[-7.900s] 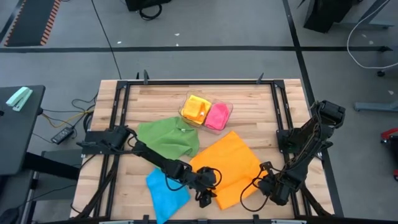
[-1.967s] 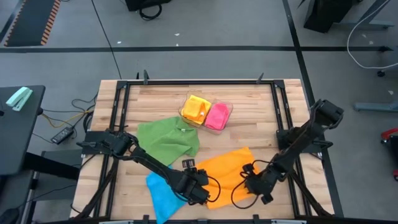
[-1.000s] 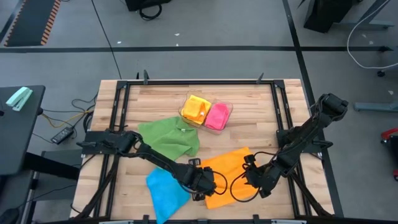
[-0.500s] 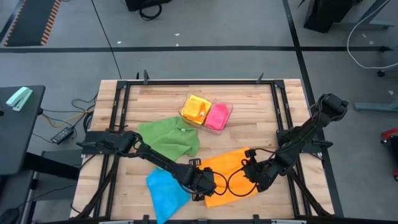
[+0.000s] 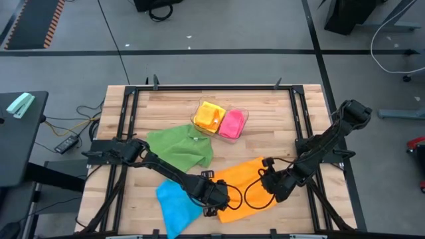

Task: Fold microfiber towels
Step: Fold the orange microfiber cloth

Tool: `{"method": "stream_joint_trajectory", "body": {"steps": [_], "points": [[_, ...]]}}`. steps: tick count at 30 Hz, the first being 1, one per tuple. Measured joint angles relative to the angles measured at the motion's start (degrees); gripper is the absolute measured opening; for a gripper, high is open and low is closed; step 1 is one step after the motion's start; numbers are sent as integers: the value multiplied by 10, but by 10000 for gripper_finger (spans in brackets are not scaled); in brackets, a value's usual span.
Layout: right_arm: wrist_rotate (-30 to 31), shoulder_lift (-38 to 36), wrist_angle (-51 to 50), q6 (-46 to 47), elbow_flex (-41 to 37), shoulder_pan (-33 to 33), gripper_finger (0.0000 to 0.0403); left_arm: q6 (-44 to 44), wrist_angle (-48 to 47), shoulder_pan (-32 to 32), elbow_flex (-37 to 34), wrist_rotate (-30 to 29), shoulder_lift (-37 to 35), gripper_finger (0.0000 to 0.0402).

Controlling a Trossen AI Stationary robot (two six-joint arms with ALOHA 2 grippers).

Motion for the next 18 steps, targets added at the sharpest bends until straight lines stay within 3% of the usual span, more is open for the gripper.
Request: {"method": "stream_joint_trajectory", "body": {"steps": [7, 13, 18], "points": [[-11, 0, 6, -20, -38, -78, 127, 0, 2, 0, 0, 4, 0, 26], [-141, 0, 24, -45, -40, -158, 154, 0, 2, 0, 0, 4, 0, 35], [-182, 0, 26, -62, -57, -176, 159, 0, 2, 0, 0, 4, 0, 21]]}}
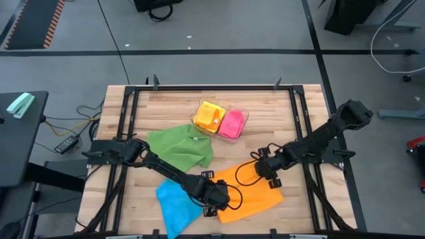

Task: Fold microfiber towels
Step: Fold the orange microfiber cloth

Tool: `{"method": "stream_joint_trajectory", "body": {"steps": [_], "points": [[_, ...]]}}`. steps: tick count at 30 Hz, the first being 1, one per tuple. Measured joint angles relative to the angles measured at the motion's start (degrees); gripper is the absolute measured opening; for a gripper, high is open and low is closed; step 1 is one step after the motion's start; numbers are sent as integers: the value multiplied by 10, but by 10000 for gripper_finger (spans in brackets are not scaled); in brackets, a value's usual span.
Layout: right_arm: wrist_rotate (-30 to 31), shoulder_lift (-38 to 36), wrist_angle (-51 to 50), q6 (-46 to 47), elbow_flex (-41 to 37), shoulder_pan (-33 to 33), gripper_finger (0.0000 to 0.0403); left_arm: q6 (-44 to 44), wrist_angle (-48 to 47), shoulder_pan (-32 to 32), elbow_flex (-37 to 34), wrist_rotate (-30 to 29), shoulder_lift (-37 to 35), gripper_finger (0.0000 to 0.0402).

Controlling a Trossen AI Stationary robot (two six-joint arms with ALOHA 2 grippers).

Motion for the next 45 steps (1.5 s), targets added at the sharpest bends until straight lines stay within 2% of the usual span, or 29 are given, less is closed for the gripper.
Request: {"method": "stream_joint_trajectory", "body": {"steps": [6, 16, 25, 28, 33, 40, 45], "points": [[-98, 0, 12, 5, -1, 3, 140, 0, 0, 0, 0, 0, 0, 15], [-187, 0, 19, 21, 11, 3, 127, 0, 0, 0, 0, 0, 0, 32], [-184, 0, 24, 28, 11, 4, 118, 0, 0, 0, 0, 0, 0, 14], [-163, 0, 24, 25, 11, 14, 85, 0, 0, -2, 0, 0, 0, 19], [-163, 0, 24, 19, 11, 32, 13, 1, 0, -6, 0, -1, 0, 47], [-157, 0, 18, 54, 11, 58, 8, 8, 39, -7, 1, -1, 2, 81], [-157, 0, 18, 57, 11, 63, 7, 31, 48, -6, 1, -3, 2, 88]]}}
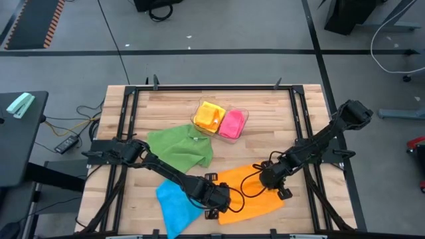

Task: Fold microfiber towels
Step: Fold the orange microfiber cloth

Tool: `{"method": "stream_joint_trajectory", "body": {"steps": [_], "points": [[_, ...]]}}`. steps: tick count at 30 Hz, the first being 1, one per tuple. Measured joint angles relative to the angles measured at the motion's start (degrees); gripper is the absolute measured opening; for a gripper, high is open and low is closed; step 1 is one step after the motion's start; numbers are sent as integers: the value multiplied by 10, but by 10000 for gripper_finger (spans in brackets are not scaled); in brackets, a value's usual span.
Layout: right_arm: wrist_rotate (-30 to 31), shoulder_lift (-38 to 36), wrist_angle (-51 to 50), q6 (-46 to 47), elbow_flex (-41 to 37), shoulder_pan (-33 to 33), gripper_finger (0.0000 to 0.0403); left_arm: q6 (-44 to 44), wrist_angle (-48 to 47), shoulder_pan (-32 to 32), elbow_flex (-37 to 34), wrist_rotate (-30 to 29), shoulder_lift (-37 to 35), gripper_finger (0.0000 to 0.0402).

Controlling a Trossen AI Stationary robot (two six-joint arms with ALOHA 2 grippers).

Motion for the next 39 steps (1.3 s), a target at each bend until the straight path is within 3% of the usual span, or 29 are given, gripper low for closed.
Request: {"method": "stream_joint_trajectory", "body": {"steps": [3, 9, 14, 25, 39], "points": [[1, 0, 0, 7, 0, 0, 7, 6, 0, 2, 0, 0, 0, 75], [2, 0, 0, 16, 0, 0, 7, 15, -2, 3, 0, -27, 0, 10], [11, 0, -56, -7, 27, 0, 6, 34, -26, -4, 0, -28, -6, 13], [128, 0, -263, -17, 149, -2, 6, 15, -55, -4, 0, -53, -24, 16], [219, 0, -317, -44, 162, -63, 6, -1, -136, 17, 0, -105, -24, 21]]}}
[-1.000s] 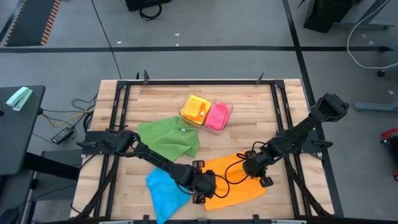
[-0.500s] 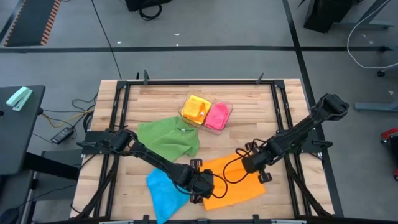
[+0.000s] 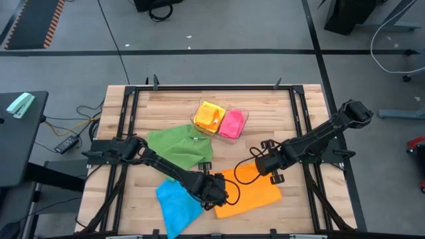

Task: Fold microfiber towels
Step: Fold the orange microfiber cloth

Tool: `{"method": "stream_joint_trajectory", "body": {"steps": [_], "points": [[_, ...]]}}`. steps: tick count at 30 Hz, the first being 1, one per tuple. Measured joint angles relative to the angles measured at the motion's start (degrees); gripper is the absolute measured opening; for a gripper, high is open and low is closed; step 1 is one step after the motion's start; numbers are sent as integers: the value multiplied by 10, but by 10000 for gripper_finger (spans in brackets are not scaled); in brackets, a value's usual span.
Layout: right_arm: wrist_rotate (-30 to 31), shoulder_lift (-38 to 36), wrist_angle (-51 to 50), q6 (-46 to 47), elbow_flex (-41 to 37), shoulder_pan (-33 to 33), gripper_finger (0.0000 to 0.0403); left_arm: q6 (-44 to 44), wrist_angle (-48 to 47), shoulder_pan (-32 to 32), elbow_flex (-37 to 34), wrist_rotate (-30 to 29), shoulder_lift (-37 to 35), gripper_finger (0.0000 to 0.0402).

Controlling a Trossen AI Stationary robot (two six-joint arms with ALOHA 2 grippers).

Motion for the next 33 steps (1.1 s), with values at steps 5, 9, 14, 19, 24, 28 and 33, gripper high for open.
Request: {"method": "stream_joint_trajectory", "body": {"steps": [5, 9, 14, 19, 24, 28, 33], "points": [[8, 0, 3, -11, 0, -21, 6, -15, -12, 14, 0, 0, 0, 9], [8, 0, 4, -17, -6, -25, 6, -16, -12, 21, 0, -1, 1, 23], [7, 0, 18, -43, -35, -31, 6, -4, -12, 26, 0, 0, 1, 34], [19, 0, 37, -42, -51, -53, 6, 0, -12, 36, 0, -9, 2, 17], [19, 0, 48, -55, -53, -62, 11, 0, -12, 38, 0, -10, 2, 13], [19, 0, 58, -62, -53, -62, 39, 1, -12, 37, 0, -44, 2, 43], [19, 0, 51, -43, -53, -61, 78, 0, -14, 39, 0, -54, 2, 110]]}}
